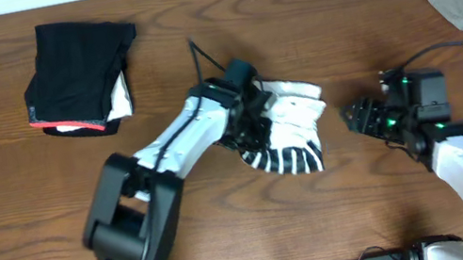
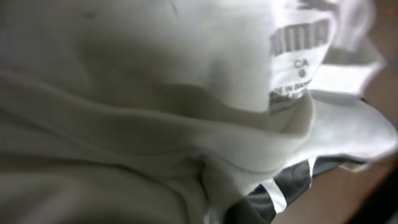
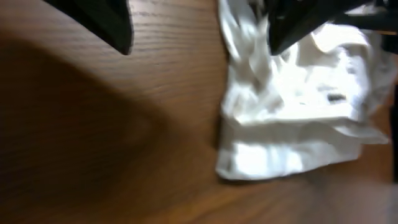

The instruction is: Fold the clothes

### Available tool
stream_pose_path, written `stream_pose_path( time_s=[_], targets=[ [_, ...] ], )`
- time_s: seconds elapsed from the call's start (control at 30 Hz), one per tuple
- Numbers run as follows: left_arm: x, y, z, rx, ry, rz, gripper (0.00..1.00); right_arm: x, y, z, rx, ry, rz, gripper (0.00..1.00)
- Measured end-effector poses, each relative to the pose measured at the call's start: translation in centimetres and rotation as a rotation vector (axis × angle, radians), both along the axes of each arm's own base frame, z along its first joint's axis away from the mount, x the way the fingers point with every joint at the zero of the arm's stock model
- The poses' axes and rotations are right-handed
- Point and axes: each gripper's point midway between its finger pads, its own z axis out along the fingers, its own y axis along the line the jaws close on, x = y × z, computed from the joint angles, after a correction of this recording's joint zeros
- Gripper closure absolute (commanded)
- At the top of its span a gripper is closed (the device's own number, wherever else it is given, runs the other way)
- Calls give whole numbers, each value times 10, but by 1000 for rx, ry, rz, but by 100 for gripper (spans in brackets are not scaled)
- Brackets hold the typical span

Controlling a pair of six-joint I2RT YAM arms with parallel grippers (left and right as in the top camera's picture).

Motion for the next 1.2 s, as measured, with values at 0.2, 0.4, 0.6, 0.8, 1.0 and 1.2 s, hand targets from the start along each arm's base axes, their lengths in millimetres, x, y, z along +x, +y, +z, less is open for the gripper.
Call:
stream_pose_path(
  time_s=[0.2,0.4,0.6,0.8,1.0,1.2],
  targets=[
    [27,30,37,65,-150,40,94,-5,-10,-2,-31,22,-32,1],
    [59,56,77,144,-260,48,94,-5,-13,-3,-49,25,-45,1],
    [105,93,122,157,-374,140,94,-5,-15,-3,-55,25,-49,1],
    [156,163,168,168,-509,304,87,-5,-15,-3,-59,24,-51,1],
    [191,242,189,196,-625,460,84,-5,-15,-4,-60,25,-51,1],
    [208,301,205,173,-702,593,83,-5,-16,-4,-61,25,-52,1]
  ],
)
